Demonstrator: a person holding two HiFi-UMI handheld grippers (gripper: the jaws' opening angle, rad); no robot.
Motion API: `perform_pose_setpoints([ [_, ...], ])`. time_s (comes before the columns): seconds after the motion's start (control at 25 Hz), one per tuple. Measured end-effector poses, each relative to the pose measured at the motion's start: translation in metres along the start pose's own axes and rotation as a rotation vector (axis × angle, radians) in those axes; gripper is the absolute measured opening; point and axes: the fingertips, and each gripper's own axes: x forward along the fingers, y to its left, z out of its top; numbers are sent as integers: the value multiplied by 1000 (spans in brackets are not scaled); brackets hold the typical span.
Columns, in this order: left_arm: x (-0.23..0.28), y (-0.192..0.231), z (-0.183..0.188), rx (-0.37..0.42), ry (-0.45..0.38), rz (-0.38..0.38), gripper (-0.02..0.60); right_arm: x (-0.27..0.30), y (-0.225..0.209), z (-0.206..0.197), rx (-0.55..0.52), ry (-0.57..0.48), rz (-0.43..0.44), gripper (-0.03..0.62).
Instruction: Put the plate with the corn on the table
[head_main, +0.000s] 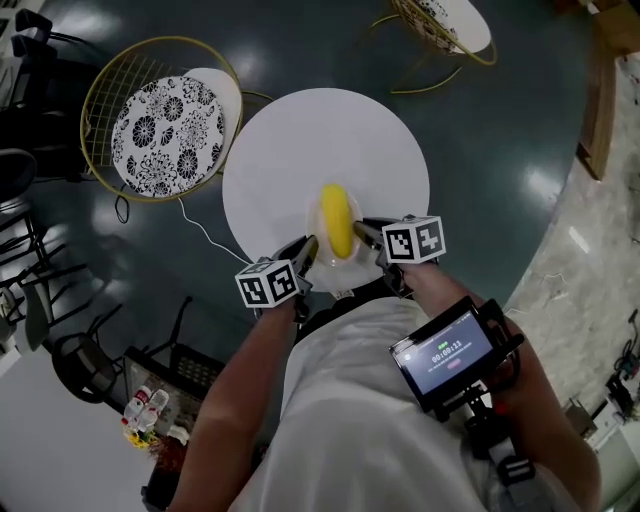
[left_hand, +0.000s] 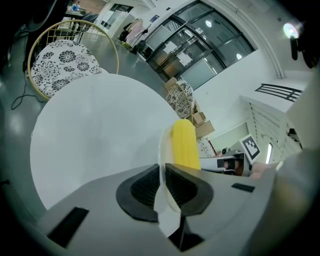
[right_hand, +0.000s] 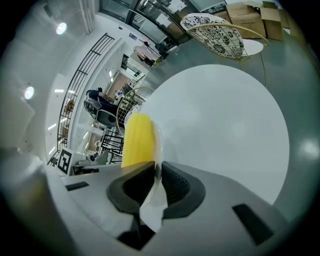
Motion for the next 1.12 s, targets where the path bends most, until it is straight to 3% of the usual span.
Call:
perform_pose_setpoints([
  [0.68,43,14,61,-20,-25,52,43,25,-28,71,-7,-26,-41,49],
  [1.12,61,36,77,-21,-18,131,43,43,-37,92,-45,-16,-91,49],
])
